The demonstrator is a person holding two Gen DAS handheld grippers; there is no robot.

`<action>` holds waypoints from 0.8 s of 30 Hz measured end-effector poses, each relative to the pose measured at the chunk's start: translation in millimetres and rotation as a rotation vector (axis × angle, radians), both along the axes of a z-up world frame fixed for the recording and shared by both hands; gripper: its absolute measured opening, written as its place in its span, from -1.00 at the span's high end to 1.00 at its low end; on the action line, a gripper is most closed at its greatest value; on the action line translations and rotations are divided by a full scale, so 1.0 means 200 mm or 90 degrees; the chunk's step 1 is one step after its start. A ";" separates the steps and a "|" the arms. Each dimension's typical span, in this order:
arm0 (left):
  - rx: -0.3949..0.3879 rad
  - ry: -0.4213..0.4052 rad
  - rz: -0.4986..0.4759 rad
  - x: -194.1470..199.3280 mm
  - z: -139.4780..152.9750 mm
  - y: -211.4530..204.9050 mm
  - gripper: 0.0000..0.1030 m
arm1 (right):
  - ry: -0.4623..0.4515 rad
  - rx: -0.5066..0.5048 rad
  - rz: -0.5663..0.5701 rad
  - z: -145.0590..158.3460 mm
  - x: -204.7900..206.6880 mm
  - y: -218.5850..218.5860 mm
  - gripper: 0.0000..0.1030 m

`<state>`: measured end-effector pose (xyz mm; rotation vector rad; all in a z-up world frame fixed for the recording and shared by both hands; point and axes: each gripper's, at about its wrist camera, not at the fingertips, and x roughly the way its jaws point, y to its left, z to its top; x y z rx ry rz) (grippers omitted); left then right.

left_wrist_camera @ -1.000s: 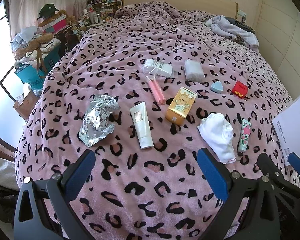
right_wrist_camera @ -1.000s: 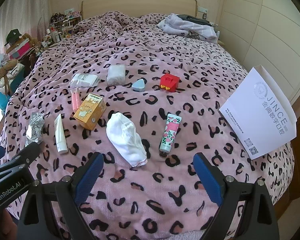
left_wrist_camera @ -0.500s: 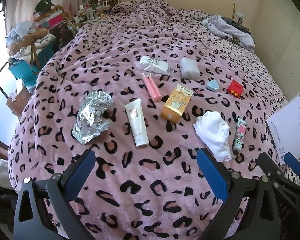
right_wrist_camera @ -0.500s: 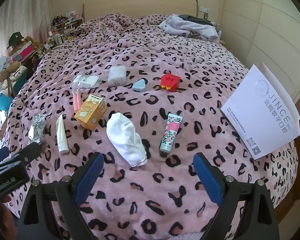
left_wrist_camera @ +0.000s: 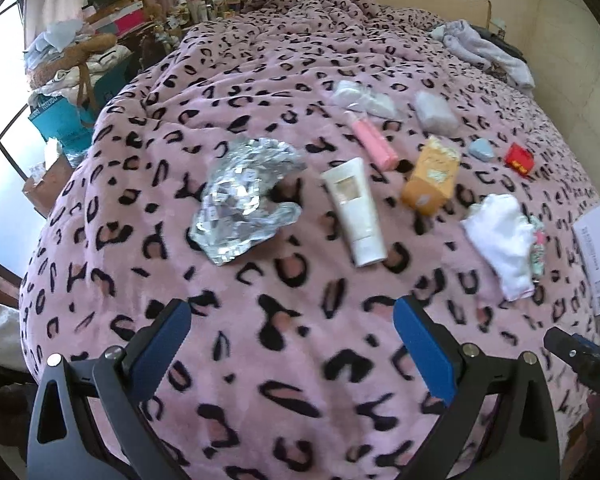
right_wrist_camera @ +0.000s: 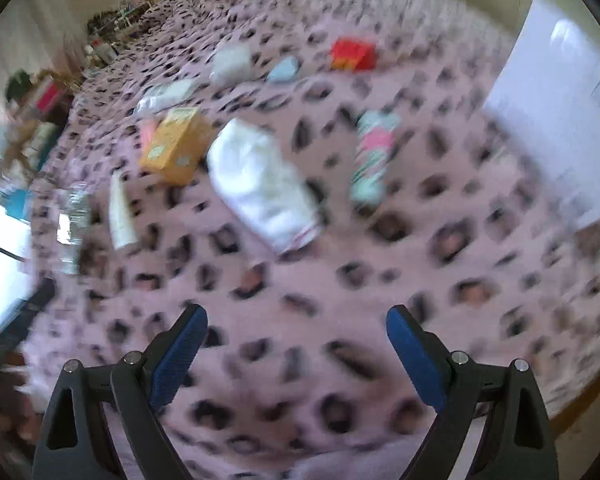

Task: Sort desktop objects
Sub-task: 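Grasp the silver foil bag with the left tool while the right tool grasps the white tube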

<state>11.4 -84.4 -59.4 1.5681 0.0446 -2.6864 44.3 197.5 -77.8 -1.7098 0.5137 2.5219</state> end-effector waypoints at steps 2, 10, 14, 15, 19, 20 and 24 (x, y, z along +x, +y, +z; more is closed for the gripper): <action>-0.001 0.000 0.004 -0.02 -0.02 -0.03 -0.98 | 0.026 -0.021 0.001 -0.02 0.00 -0.05 -0.82; 0.003 0.042 0.012 -0.11 0.01 -0.11 -0.98 | 0.076 0.047 0.121 0.00 -0.18 -0.38 -0.82; -0.004 0.054 0.018 -0.17 0.01 -0.19 -0.98 | 0.064 0.072 0.141 -0.03 -0.28 -0.49 -0.82; -0.007 0.056 0.018 -0.19 0.01 -0.21 -0.98 | 0.063 0.085 0.135 -0.03 -0.30 -0.51 -0.82; -0.007 0.056 0.013 -0.29 -0.01 -0.26 -1.00 | 0.037 0.047 0.125 -0.06 -0.45 -0.56 -0.82; -0.001 0.047 0.012 -0.33 -0.02 -0.27 -1.00 | 0.045 0.035 0.124 -0.06 -0.47 -0.57 -0.82; 0.017 0.031 0.003 -0.44 -0.09 -0.31 -1.00 | 0.074 0.057 0.152 -0.06 -0.55 -0.68 -0.82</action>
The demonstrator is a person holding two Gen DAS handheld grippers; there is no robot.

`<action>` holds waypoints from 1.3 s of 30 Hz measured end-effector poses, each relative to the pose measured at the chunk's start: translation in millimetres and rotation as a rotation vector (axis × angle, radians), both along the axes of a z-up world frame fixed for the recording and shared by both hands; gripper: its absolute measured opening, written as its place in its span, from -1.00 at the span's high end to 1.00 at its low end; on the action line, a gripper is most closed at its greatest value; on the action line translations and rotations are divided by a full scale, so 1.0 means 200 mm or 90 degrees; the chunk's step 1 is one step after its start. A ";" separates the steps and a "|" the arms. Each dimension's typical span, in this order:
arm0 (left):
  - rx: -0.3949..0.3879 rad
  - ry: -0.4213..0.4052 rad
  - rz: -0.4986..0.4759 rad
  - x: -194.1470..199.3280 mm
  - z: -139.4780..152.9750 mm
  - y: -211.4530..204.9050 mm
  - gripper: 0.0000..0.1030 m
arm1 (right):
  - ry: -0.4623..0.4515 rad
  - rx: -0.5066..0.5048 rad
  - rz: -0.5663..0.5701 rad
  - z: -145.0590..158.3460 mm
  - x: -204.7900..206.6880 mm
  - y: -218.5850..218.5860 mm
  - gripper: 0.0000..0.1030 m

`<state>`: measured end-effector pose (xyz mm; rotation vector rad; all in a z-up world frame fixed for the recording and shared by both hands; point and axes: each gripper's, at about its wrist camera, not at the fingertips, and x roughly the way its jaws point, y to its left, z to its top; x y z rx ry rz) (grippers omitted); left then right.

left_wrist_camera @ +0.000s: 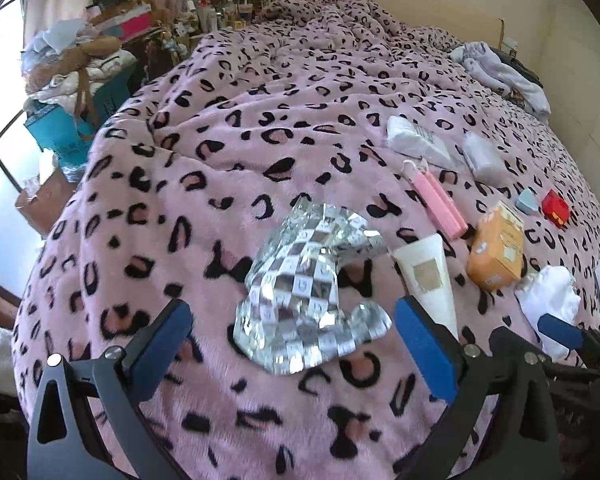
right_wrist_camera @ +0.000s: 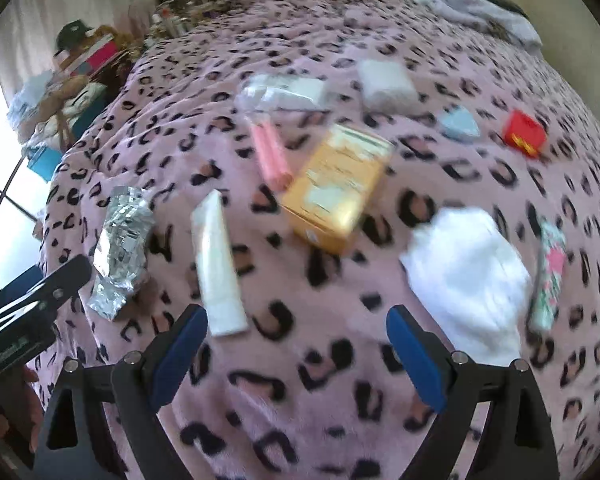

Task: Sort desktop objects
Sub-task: 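Grasp the silver foil bag with the left tool while the right tool grasps the white tube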

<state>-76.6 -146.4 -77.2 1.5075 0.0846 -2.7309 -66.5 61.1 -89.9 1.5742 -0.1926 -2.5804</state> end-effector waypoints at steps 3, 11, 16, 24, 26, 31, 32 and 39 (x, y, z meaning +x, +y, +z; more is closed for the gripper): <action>0.010 -0.011 -0.026 -0.07 -0.06 0.00 -1.00 | 0.016 -0.001 0.043 0.00 -0.04 -0.09 -0.80; -0.014 -0.041 -0.031 -0.20 -0.22 0.00 -1.00 | 0.026 0.009 0.091 -0.08 -0.14 -0.21 -0.80; 0.004 -0.068 -0.018 -0.23 -0.34 -0.05 -0.99 | 0.000 -0.001 0.091 -0.20 -0.22 -0.23 -0.80; -0.011 -0.067 -0.009 -0.24 -0.42 -0.03 -0.97 | -0.013 0.004 0.045 -0.31 -0.24 -0.19 -0.76; -0.017 -0.063 -0.008 -0.24 -0.41 -0.02 -0.89 | -0.010 0.012 0.038 -0.31 -0.24 -0.19 -0.53; -0.019 -0.058 -0.015 -0.22 -0.40 0.03 -0.36 | -0.004 0.016 0.053 -0.29 -0.24 -0.23 0.22; -0.024 -0.054 -0.017 -0.21 -0.40 0.04 -0.29 | 0.000 0.015 0.060 -0.29 -0.23 -0.24 0.29; 0.002 -0.045 0.004 -0.16 -0.37 0.01 -0.13 | 0.013 -0.016 0.050 -0.27 -0.20 -0.21 0.37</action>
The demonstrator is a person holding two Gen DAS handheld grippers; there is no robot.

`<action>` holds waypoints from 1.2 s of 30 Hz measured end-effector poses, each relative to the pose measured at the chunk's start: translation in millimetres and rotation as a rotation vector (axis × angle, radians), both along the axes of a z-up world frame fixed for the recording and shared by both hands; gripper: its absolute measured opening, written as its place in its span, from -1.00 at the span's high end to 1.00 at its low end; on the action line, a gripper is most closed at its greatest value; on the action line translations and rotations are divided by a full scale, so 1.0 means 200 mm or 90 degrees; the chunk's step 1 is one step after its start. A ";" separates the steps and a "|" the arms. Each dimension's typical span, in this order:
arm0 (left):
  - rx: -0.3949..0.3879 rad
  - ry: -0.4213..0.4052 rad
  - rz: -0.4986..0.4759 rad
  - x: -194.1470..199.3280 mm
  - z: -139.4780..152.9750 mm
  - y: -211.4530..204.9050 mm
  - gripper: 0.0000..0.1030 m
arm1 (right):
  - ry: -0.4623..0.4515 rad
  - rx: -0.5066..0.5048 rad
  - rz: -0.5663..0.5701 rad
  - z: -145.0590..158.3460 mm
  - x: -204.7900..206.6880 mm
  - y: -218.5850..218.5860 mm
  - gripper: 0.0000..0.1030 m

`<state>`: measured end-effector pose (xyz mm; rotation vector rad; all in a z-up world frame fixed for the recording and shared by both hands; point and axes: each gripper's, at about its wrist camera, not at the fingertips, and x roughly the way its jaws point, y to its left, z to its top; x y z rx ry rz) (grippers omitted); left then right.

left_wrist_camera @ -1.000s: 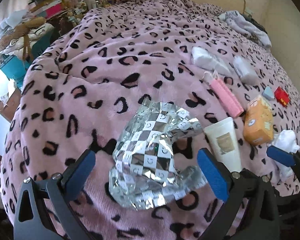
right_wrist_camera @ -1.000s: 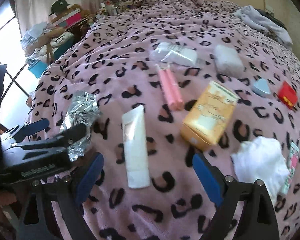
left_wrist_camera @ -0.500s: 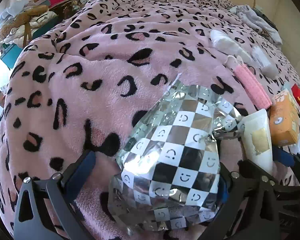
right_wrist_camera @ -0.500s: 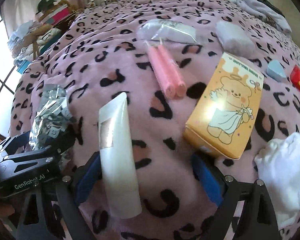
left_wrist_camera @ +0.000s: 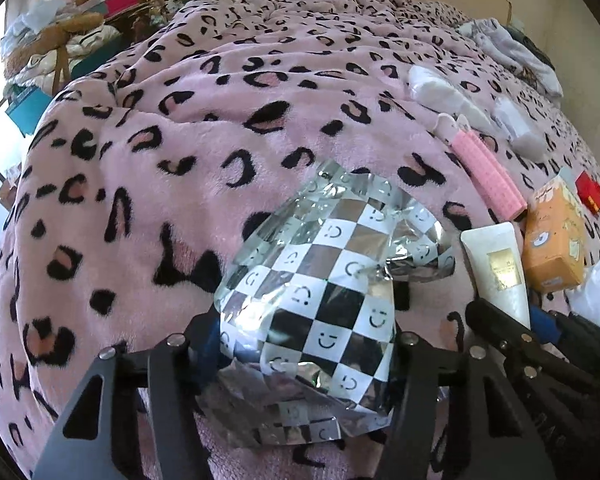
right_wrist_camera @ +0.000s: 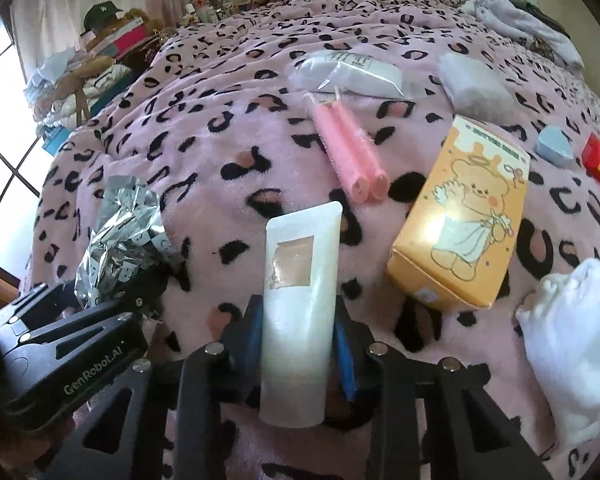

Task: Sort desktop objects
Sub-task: 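Grasp the silver foil bag with the left tool while the right tool grasps the white tube, then carry the foil bag and white tube toward the white paper box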

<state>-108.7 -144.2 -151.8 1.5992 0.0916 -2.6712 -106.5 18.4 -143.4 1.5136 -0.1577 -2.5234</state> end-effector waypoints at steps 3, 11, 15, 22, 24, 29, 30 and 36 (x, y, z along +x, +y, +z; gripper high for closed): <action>0.010 0.004 0.014 0.02 0.01 -0.01 -0.12 | 0.006 -0.007 0.005 0.02 0.01 0.01 0.37; 0.012 0.012 0.039 0.11 0.06 -0.03 -0.12 | 0.028 -0.020 0.017 0.10 0.09 0.01 0.38; 0.008 0.021 0.047 0.18 0.12 -0.05 -0.11 | 0.039 -0.029 0.021 0.17 0.14 0.02 0.38; 0.001 0.050 0.044 0.33 0.34 0.00 -0.11 | 0.068 -0.038 0.028 0.33 0.27 0.05 0.38; -0.005 0.057 0.039 0.37 0.40 0.05 -0.11 | 0.070 -0.035 0.028 0.36 0.31 0.08 0.38; -0.009 0.066 0.016 0.45 0.51 0.19 -0.11 | 0.080 -0.012 0.015 0.44 0.43 0.19 0.38; -0.010 0.066 0.013 0.46 0.53 0.23 -0.11 | 0.081 -0.012 0.010 0.45 0.45 0.21 0.38; -0.006 0.067 -0.023 0.54 0.60 0.47 -0.11 | 0.089 -0.005 -0.028 0.54 0.56 0.42 0.37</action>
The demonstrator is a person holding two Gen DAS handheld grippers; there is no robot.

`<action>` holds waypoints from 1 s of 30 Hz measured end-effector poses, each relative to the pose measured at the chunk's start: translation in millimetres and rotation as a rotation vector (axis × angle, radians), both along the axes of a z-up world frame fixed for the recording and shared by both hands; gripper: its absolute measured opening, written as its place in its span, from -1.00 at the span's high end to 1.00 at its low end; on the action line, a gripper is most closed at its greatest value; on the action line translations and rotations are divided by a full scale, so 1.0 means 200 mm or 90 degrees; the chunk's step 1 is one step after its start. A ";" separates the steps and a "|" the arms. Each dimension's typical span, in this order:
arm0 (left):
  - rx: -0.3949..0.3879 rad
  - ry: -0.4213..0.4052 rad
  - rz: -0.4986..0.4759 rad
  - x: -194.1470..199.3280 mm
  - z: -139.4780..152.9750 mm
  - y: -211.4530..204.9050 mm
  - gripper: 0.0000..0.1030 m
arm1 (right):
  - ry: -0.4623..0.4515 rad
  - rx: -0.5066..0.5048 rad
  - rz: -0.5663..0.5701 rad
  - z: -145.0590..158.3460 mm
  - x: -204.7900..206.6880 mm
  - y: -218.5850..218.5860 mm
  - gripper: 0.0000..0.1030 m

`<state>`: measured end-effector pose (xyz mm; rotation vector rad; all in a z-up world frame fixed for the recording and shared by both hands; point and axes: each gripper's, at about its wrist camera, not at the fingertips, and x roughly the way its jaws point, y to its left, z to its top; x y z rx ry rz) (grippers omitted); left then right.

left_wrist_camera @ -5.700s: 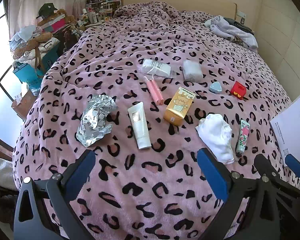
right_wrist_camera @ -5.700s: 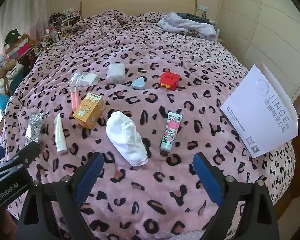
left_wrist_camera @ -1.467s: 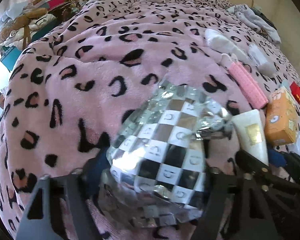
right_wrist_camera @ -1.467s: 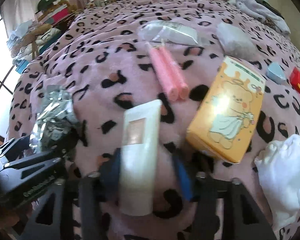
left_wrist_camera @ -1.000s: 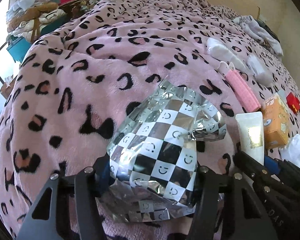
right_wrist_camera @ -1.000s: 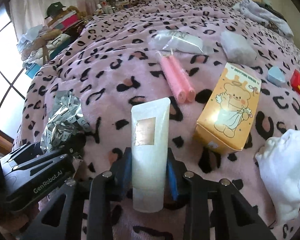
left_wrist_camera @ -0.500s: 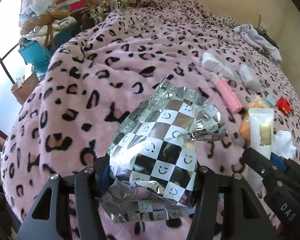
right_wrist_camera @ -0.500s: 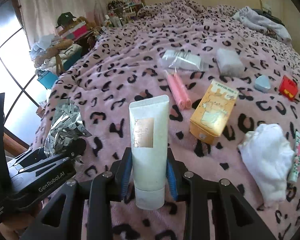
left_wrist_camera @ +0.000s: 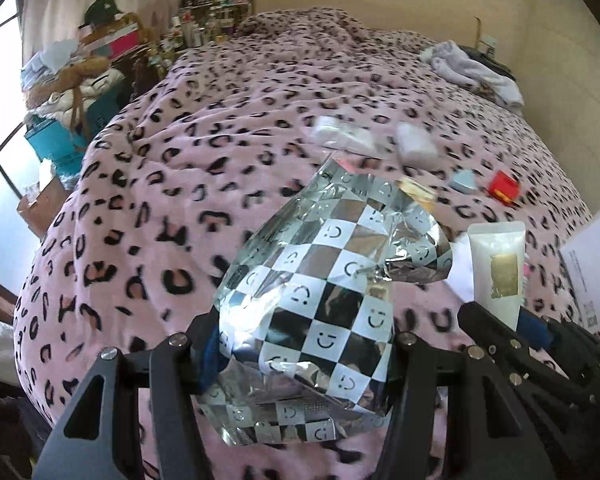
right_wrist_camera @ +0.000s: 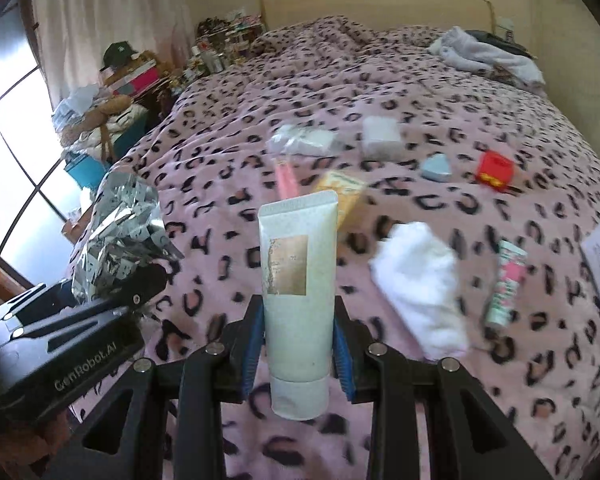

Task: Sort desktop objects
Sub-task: 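Carry the foil bag and white tube toward the white paper box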

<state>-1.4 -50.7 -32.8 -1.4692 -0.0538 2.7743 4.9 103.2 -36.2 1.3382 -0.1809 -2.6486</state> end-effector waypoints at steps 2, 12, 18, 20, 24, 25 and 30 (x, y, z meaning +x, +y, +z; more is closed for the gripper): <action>0.003 0.000 -0.013 0.02 0.02 0.09 -0.11 | 0.002 0.000 -0.014 0.02 0.03 0.08 0.37; 0.006 0.007 -0.078 0.07 0.11 0.49 -0.11 | 0.015 0.019 -0.081 0.13 0.15 0.45 0.37; 0.003 0.009 -0.116 0.08 0.15 0.71 -0.11 | 0.012 0.023 -0.121 0.14 0.24 0.67 0.37; 0.003 0.009 -0.129 0.09 0.16 0.77 -0.11 | 0.011 0.023 -0.136 0.14 0.27 0.76 0.38; 0.002 0.011 -0.164 0.11 0.18 0.96 -0.11 | 0.010 0.022 -0.167 0.14 0.34 0.92 0.38; 0.004 0.010 -0.176 0.11 0.18 1.02 -0.11 | 0.009 0.022 -0.176 0.14 0.35 0.97 0.38; 0.010 0.014 -0.228 0.12 0.21 1.27 -0.11 | 0.011 0.021 -0.222 0.15 0.43 1.19 0.38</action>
